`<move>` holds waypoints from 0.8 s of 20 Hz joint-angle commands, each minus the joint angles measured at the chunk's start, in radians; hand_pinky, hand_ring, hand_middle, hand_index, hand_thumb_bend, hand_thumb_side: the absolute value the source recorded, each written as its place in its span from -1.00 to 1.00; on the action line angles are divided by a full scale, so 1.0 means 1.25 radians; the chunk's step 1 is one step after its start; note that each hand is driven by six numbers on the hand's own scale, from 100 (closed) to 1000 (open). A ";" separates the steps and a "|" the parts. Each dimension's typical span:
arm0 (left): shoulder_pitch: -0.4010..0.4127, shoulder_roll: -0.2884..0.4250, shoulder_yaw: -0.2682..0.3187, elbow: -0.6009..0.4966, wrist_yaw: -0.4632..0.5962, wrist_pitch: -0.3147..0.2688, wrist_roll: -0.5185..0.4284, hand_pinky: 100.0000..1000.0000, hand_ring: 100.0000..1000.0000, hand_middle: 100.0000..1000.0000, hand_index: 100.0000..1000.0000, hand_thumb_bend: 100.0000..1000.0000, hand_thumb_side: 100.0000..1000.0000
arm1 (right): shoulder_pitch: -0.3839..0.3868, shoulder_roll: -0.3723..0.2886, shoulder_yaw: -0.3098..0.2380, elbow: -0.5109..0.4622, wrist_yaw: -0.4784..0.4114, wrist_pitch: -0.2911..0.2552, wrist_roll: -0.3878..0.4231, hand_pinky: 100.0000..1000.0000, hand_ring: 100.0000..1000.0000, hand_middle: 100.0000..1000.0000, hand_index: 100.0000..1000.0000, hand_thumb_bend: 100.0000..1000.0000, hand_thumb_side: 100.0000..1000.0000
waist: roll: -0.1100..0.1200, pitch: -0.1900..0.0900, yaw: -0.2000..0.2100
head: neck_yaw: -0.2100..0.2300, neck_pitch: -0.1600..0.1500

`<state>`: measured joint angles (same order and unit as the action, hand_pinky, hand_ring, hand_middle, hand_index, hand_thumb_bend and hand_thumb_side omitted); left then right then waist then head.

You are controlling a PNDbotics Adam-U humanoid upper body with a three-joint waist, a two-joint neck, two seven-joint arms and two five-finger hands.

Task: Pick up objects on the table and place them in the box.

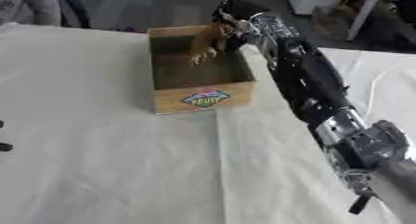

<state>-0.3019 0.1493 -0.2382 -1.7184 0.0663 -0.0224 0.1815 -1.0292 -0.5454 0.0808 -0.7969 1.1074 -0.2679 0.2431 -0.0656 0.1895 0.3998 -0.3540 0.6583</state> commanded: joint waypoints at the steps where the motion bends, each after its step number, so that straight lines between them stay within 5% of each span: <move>1: -0.008 0.002 -0.002 -0.011 -0.001 -0.003 -0.003 -0.03 0.45 -0.14 0.05 -0.45 -0.12 | -0.011 0.004 -0.002 0.008 0.007 0.000 0.013 -0.16 -0.19 -0.16 0.16 -1.00 -0.75 | 0.009 -0.011 0.005 | -0.005 -0.009; 7: -0.014 -0.006 -0.005 -0.014 0.003 0.000 -0.006 -0.03 0.45 -0.14 0.04 -0.45 -0.12 | 0.008 0.046 -0.007 0.053 -0.009 0.005 0.019 -0.17 -0.14 -0.10 0.26 -1.00 -0.66 | 0.021 0.003 0.022 | -0.012 -0.022; 9: -0.014 -0.007 -0.005 -0.014 0.004 0.001 -0.007 -0.03 0.45 -0.14 0.04 -0.45 -0.12 | 0.012 0.053 -0.004 0.061 -0.018 -0.001 0.034 -0.04 0.07 0.12 0.46 -1.00 -0.43 | 0.022 0.005 0.023 | -0.015 -0.022; 11: -0.014 -0.006 -0.005 -0.013 0.004 0.001 -0.007 -0.03 0.45 -0.14 0.04 -0.45 -0.12 | 0.013 0.054 -0.003 0.069 -0.034 -0.007 0.071 0.25 0.44 0.47 0.73 -1.00 0.06 | 0.023 0.005 0.022 | -0.015 -0.022; 14: -0.014 -0.005 -0.004 -0.012 0.003 0.001 -0.007 -0.03 0.45 -0.14 0.05 -0.45 -0.12 | 0.012 0.047 -0.007 0.084 -0.082 -0.018 0.190 0.56 0.69 0.72 0.89 -1.00 0.58 | 0.020 0.003 0.014 | -0.012 -0.024; 16: -0.012 -0.004 -0.003 -0.011 0.002 0.001 -0.008 -0.03 0.45 -0.14 0.05 -0.44 -0.11 | 0.007 0.036 -0.012 0.080 -0.124 -0.020 0.272 0.64 0.76 0.79 0.93 -1.00 0.73 | 0.018 0.001 0.009 | -0.009 -0.024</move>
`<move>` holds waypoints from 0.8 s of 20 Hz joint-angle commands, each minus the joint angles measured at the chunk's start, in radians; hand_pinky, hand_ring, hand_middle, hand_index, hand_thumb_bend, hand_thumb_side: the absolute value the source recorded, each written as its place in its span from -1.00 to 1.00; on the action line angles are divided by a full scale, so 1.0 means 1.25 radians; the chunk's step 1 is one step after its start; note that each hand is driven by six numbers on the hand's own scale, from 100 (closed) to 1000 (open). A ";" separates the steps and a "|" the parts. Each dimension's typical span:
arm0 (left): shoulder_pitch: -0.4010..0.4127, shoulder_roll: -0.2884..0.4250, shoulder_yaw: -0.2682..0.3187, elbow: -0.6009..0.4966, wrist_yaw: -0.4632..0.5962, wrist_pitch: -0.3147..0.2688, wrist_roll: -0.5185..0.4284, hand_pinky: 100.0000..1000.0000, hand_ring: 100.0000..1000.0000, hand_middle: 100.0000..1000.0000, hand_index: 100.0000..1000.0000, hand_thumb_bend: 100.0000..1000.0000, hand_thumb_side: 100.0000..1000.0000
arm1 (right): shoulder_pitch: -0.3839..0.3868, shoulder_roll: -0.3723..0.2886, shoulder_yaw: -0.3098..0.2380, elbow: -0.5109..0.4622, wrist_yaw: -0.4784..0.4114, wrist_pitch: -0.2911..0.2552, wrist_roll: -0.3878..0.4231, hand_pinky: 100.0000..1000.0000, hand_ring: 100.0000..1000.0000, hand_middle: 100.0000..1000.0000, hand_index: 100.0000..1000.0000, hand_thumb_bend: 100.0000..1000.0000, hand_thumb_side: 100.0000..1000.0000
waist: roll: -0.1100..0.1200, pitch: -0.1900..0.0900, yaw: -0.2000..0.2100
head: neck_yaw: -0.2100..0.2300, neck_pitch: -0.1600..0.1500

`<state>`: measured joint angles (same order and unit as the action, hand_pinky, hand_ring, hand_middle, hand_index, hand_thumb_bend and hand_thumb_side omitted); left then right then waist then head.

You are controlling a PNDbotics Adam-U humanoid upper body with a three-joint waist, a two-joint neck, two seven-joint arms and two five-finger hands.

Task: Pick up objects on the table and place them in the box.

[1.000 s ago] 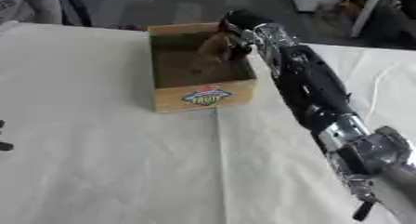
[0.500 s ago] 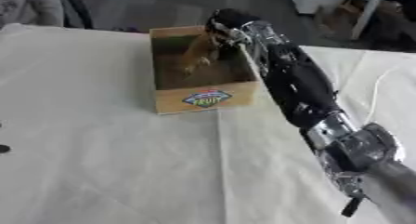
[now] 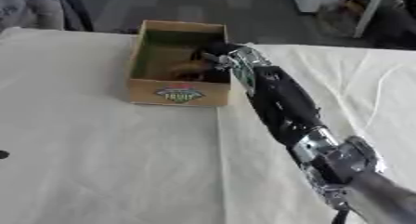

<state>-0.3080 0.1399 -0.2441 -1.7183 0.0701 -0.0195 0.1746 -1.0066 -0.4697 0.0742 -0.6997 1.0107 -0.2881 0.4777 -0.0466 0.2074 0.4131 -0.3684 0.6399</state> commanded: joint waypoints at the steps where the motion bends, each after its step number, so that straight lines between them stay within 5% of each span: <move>1: -0.005 0.004 0.002 -0.010 -0.002 -0.002 -0.003 -0.03 0.45 -0.14 0.05 -0.44 -0.11 | -0.013 -0.031 -0.008 -0.005 -0.067 -0.004 0.118 0.67 0.78 0.81 0.94 -1.00 0.76 | 0.003 -0.015 -0.005 | 0.003 -0.008; 6: 0.001 0.008 0.005 -0.007 -0.005 -0.003 -0.002 -0.03 0.45 -0.14 0.05 -0.44 -0.12 | -0.024 -0.069 -0.014 -0.068 -0.169 0.002 0.214 0.71 0.82 0.87 0.98 -0.96 0.73 | -0.001 -0.023 -0.020 | 0.008 -0.005; 13: 0.008 0.012 0.008 -0.004 -0.008 -0.006 0.001 -0.03 0.45 -0.14 0.05 -0.44 -0.12 | -0.026 -0.101 0.007 -0.159 -0.206 -0.008 0.248 0.76 0.85 0.91 1.00 -0.71 0.59 | -0.006 -0.032 -0.036 | 0.011 0.002; 16: 0.011 0.013 0.009 -0.003 -0.009 -0.006 0.002 -0.03 0.45 -0.14 0.05 -0.44 -0.12 | -0.021 -0.110 0.013 -0.201 -0.216 -0.020 0.244 0.71 0.82 0.88 0.99 -0.76 0.44 | -0.006 -0.035 -0.044 | 0.014 0.004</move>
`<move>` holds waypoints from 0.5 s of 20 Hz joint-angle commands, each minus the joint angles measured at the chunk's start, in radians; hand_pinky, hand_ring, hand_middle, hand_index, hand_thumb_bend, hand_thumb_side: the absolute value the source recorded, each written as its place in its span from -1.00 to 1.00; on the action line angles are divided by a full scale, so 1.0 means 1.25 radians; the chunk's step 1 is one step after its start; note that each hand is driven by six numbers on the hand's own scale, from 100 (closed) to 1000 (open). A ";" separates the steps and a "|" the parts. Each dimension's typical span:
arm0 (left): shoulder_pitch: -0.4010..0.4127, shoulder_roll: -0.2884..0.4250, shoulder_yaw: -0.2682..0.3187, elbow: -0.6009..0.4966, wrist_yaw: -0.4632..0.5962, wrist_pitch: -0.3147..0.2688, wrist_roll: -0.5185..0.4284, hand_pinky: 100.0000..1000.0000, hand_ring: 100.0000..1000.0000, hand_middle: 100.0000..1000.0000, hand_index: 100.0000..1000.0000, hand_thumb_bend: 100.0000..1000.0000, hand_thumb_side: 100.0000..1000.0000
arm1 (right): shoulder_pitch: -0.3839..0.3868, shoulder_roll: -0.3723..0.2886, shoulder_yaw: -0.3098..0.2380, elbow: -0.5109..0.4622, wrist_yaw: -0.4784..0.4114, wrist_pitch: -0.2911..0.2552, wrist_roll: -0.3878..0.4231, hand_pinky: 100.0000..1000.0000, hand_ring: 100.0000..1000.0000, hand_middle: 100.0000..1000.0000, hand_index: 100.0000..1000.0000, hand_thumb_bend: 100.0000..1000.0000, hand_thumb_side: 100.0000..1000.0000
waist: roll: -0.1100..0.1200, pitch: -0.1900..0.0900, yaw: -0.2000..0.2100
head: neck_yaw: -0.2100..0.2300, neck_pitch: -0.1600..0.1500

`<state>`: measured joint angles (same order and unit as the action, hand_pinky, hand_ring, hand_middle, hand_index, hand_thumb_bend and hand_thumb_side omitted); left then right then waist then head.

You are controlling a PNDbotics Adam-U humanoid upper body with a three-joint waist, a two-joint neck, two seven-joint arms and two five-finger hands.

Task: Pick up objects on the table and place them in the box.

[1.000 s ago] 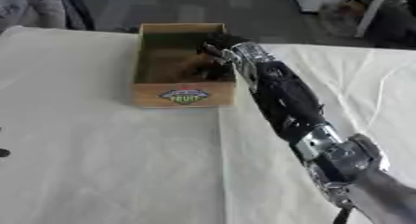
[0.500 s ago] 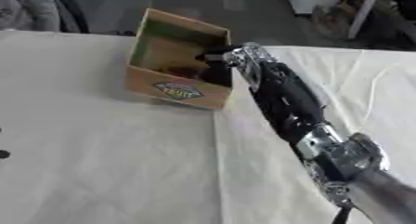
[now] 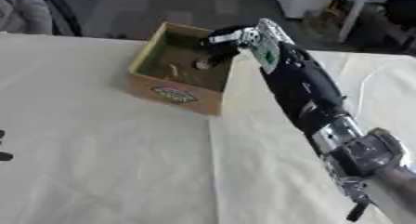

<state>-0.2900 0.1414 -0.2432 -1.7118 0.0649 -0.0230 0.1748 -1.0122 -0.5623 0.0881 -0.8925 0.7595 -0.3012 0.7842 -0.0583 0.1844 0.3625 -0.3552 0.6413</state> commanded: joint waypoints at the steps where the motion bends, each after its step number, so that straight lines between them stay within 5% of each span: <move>1: -0.002 0.012 0.010 -0.008 -0.005 -0.004 0.003 -0.03 0.45 -0.14 0.05 -0.44 -0.12 | -0.013 -0.041 0.003 -0.064 -0.021 -0.014 -0.010 0.71 0.82 0.88 0.99 -0.76 0.44 | 0.004 -0.017 -0.007 | 0.005 0.004; 3: 0.004 0.013 0.015 -0.005 -0.005 -0.005 0.008 -0.03 0.45 -0.14 0.04 -0.44 -0.12 | -0.001 -0.059 0.001 -0.117 -0.047 -0.023 -0.058 0.61 0.76 0.81 0.94 -0.87 0.13 | 0.005 -0.020 -0.022 | 0.017 0.005; 4: 0.007 0.015 0.019 -0.004 -0.006 -0.006 0.011 -0.03 0.45 -0.15 0.04 -0.44 -0.12 | 0.010 -0.071 0.000 -0.150 -0.066 -0.026 -0.094 0.50 0.69 0.76 0.91 -0.97 -0.20 | 0.005 -0.021 -0.033 | 0.027 0.006; 8: 0.024 0.023 0.041 -0.002 -0.012 -0.011 0.032 -0.03 0.45 -0.15 0.04 -0.44 -0.12 | 0.095 -0.122 -0.012 -0.302 -0.193 -0.010 -0.271 0.25 0.52 0.56 0.78 -1.00 -0.99 | 0.007 -0.027 -0.093 | 0.079 0.015; 10: 0.030 0.027 0.054 -0.003 -0.015 -0.013 0.046 -0.03 0.45 -0.15 0.04 -0.44 -0.12 | 0.171 -0.148 -0.027 -0.398 -0.282 0.022 -0.361 0.14 0.44 0.47 0.67 -1.00 -1.00 | 0.008 -0.026 -0.125 | 0.107 0.018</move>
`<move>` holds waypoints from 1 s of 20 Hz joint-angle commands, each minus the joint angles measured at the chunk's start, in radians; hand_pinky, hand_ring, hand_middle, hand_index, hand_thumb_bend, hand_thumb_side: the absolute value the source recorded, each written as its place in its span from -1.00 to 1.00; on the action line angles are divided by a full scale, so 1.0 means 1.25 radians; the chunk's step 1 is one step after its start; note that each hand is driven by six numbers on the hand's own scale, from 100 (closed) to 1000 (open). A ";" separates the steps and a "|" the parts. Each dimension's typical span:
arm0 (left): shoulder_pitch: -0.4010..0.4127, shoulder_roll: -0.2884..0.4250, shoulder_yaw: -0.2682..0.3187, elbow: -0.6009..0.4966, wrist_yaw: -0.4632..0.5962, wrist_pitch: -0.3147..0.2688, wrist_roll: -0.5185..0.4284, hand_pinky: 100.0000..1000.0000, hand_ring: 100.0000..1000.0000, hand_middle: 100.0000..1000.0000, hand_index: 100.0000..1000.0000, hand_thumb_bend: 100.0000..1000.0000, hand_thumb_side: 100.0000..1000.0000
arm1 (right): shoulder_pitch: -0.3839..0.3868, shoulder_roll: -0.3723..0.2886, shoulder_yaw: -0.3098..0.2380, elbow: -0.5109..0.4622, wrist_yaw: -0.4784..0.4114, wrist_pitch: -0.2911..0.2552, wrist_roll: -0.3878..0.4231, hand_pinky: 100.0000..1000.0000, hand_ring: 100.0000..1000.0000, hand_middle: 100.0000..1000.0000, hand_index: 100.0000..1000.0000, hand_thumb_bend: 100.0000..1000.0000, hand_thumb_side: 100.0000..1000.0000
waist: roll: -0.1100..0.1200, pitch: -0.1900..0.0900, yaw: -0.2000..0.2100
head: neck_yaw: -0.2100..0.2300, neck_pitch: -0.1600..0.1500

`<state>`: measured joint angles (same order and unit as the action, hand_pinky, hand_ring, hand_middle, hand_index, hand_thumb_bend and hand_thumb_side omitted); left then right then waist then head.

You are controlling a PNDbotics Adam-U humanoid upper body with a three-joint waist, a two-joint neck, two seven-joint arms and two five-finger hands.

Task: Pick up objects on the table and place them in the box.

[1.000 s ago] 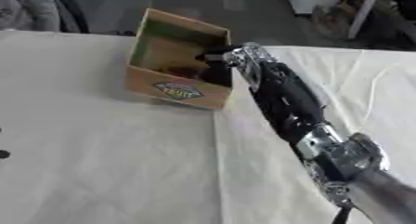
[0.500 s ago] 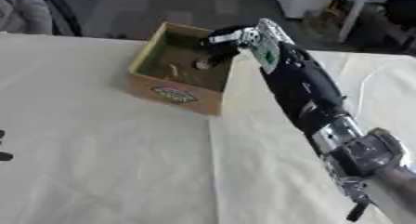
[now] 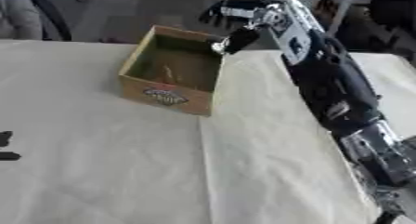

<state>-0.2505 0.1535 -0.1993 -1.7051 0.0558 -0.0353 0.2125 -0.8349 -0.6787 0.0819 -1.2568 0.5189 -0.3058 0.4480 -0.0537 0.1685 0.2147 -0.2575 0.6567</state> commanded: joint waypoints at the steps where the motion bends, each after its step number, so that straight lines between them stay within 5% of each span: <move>1: 0.000 0.019 0.025 -0.009 -0.010 -0.004 0.022 -0.02 0.45 -0.15 0.04 -0.44 -0.12 | 0.068 -0.063 -0.031 -0.152 -0.134 0.047 -0.131 0.07 0.38 0.42 0.62 -1.00 -1.00 | 0.004 -0.012 -0.020 | 0.041 0.006; 3: 0.004 0.021 0.037 -0.009 -0.012 -0.006 0.034 -0.02 0.45 -0.15 0.04 -0.44 -0.12 | 0.154 -0.065 -0.056 -0.242 -0.232 0.094 -0.204 0.00 0.32 0.35 0.58 -1.00 -0.95 | 0.006 -0.008 -0.043 | 0.061 0.006; 8: 0.014 0.016 0.054 -0.008 -0.010 -0.012 0.055 -0.02 0.45 -0.15 0.04 -0.44 -0.10 | 0.337 0.011 -0.148 -0.391 -0.422 0.190 -0.354 -0.17 0.12 0.14 0.40 -1.00 -0.17 | 0.012 0.007 -0.086 | 0.089 0.009; 11: 0.018 0.016 0.058 -0.007 -0.009 -0.015 0.061 -0.02 0.45 -0.14 0.05 -0.44 -0.10 | 0.408 0.078 -0.175 -0.442 -0.497 0.220 -0.403 -0.17 0.13 0.15 0.40 -1.00 -0.07 | 0.016 0.014 -0.107 | 0.105 0.011; 20: 0.021 0.011 0.062 -0.004 -0.009 -0.018 0.067 -0.02 0.45 -0.15 0.05 -0.45 -0.08 | 0.513 0.255 -0.202 -0.511 -0.501 0.262 -0.433 -0.18 0.13 0.14 0.43 -1.00 0.14 | 0.025 0.028 -0.148 | 0.121 0.027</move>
